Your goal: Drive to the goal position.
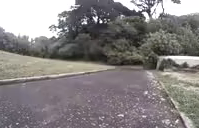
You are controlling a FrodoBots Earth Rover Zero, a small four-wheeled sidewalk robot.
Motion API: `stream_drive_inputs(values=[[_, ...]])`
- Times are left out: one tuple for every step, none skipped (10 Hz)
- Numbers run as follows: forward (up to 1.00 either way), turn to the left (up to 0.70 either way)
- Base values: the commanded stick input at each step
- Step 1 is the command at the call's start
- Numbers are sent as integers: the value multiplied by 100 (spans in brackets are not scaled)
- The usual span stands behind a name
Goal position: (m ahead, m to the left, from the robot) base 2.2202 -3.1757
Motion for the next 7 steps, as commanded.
stream_drive_inputs(values=[[0,0],[0,0],[0,0],[0,0],[1,0],[3,0],[6,0]])
